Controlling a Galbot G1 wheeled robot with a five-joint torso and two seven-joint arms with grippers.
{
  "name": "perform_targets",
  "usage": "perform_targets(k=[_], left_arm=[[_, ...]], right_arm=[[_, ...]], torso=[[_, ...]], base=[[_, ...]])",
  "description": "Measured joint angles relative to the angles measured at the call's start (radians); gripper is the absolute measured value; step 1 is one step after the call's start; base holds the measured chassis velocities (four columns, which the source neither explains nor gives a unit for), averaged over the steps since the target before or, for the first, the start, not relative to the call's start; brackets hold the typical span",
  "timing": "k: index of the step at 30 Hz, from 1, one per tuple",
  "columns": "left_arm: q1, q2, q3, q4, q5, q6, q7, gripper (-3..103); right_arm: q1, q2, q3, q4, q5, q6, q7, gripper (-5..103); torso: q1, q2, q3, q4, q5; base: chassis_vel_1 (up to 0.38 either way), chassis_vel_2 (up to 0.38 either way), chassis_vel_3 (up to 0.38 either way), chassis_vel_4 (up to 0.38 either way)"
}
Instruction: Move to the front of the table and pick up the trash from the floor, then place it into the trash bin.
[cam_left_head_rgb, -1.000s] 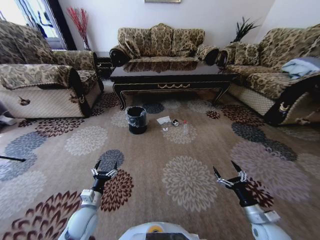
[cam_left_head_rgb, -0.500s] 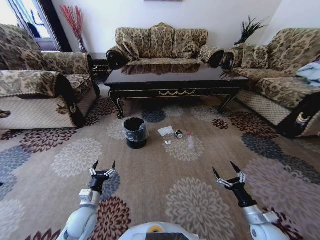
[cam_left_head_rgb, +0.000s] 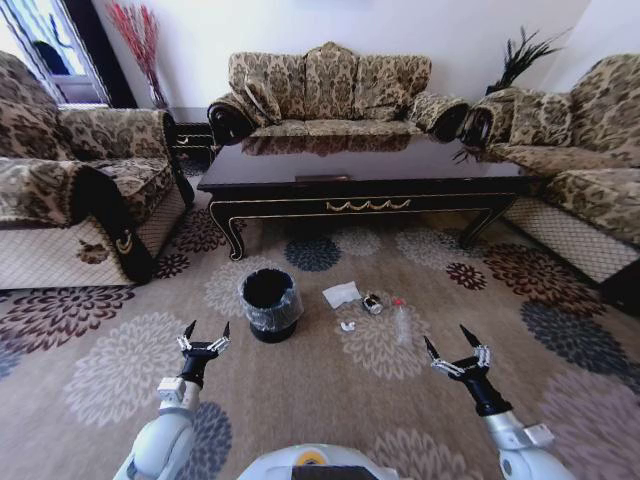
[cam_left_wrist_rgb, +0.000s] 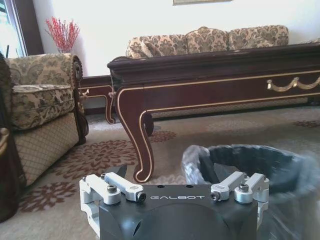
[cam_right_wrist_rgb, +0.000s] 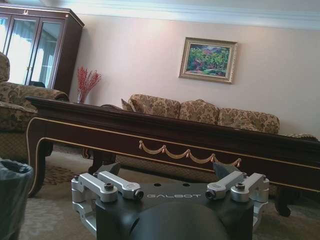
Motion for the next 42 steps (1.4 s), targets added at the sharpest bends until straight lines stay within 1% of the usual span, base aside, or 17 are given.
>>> perform_targets(k=[7, 8, 9, 10, 13, 14, 15, 18, 19, 20, 21, 24, 25, 27, 30, 35, 42], left_arm=[[0.005, 0.009, -0.001, -0.031, -0.006, 0.031, -0.011, 98], [0.005, 0.014, -0.001, -0.042, -0.009, 0.049, -0.019, 98], [0.0, 0.027, -0.003, -0.059, -0.026, 0.092, -0.035, 98], [0.0, 0.027, -0.003, -0.059, -0.026, 0.092, -0.035, 98], [-0.015, 0.06, -0.004, -0.102, -0.091, 0.191, -0.07, 97], [-0.034, 0.09, -0.002, -0.144, -0.17, 0.277, -0.105, 97], [-0.034, 0.09, -0.002, -0.144, -0.17, 0.277, -0.105, 97], [-0.106, 0.147, 0.015, -0.196, -0.352, 0.437, -0.186, 92], [-0.149, 0.179, 0.025, -0.204, -0.449, 0.524, -0.23, 87], [-0.149, 0.179, 0.025, -0.204, -0.449, 0.524, -0.23, 87], [-0.188, 0.208, 0.031, -0.206, -0.527, 0.585, -0.262, 81], [-0.248, 0.293, 0.03, -0.2, -0.648, 0.708, -0.324, 78], [-0.248, 0.293, 0.03, -0.2, -0.648, 0.708, -0.324, 78], [-0.261, 0.337, 0.03, -0.167, -0.654, 0.737, -0.342, 80], [-0.267, 0.348, 0.037, -0.138, -0.652, 0.741, -0.343, 80], [-0.289, 0.324, 0.044, -0.103, -0.716, 0.743, -0.351, 81], [-0.296, 0.312, 0.045, -0.14, -0.719, 0.722, -0.307, 82]], right_arm=[[0.007, 0.002, -0.007, -0.008, 0.0, 0.015, 0.008, 100], [0.007, 0.004, -0.008, -0.01, 0.0, 0.016, 0.008, 100], [0.007, 0.008, -0.009, -0.014, -0.001, 0.018, 0.008, 100], [0.007, 0.008, -0.009, -0.014, -0.001, 0.018, 0.008, 100], [0.007, 0.013, -0.01, -0.02, -0.005, 0.022, 0.006, 100], [0.007, 0.015, -0.01, -0.023, -0.006, 0.024, 0.005, 100], [0.007, 0.015, -0.01, -0.023, -0.006, 0.024, 0.005, 100], [0.006, 0.02, -0.01, -0.026, -0.01, 0.028, 0.003, 100], [0.005, 0.022, -0.01, -0.026, -0.011, 0.029, 0.003, 100], [0.005, 0.022, -0.01, -0.026, -0.011, 0.029, 0.003, 100], [0.003, 0.024, -0.01, -0.026, -0.013, 0.029, 0.002, 100], [0.013, 0.015, -0.019, -0.031, -0.014, 0.03, 0.002, 100], [0.013, 0.015, -0.019, -0.031, -0.014, 0.03, 0.002, 100], [0.023, 0.005, -0.029, -0.039, -0.015, 0.03, 0.002, 100], [0.031, 0.0, -0.042, -0.048, -0.015, 0.03, 0.002, 100], [0.057, -0.017, -0.073, -0.055, -0.019, 0.025, 0.006, 100], [0.06, -0.026, -0.079, -0.053, -0.025, 0.013, 0.022, 100]], torso=[[0.001, 0.0, 0.001, 0.0002, -0.0002], [0.0, 0.0, 0.0, 0.0, -0.0003], [0.0, 0.0, 0.0, -0.0001, -0.0003], [0.0, 0.0, 0.0, -0.0001, -0.0003], [0.0, 0.0, 0.0, -0.0001, -0.0003], [0.0, 0.0, 0.0, -0.0003, -0.0002], [0.0, 0.0, 0.0, -0.0003, -0.0002], [0.0, 0.0, 0.0, -0.0002, -0.0003], [0.0, 0.0, 0.0, -0.0003, -0.0005], [0.0, 0.0, 0.0, -0.0003, -0.0005], [0.0, 0.0, 0.0, -0.0003, -0.0008], [0.0, 0.0, 0.0, -0.0007, -0.0005], [0.0, 0.0, 0.0, -0.0007, -0.0005], [0.0, 0.0, 0.0, 0.0003, -0.0001], [0.0, 0.0, 0.0, 0.0, -0.0006], [0.0, 0.0, 0.0, 0.0002, -0.0004], [0.0, 0.0, 0.0, -0.0002, -0.0002]], base=[[-0.214, 0.2, 0.181, -0.191], [-0.045, 0.084, 0.003, -0.016], [0.0, 0.0, 0.0, 0.0], [0.0, 0.0, 0.0, 0.0], [0.054, -0.066, -0.045, 0.054], [0.052, -0.044, -0.017, 0.065], [0.052, -0.044, -0.017, 0.065], [0.0, 0.0, 0.0, 0.0], [0.0, 0.0, 0.0, 0.0], [0.0, 0.0, 0.0, 0.0], [0.0, 0.0, 0.0, 0.0], [0.0, 0.0, 0.0, 0.0], [0.0, 0.0, 0.0, 0.0], [0.0, 0.0, 0.0, 0.0], [0.0, 0.0, 0.0, 0.0], [0.0, 0.0, 0.0, 0.0], [0.0, 0.0, 0.0, 0.0]])
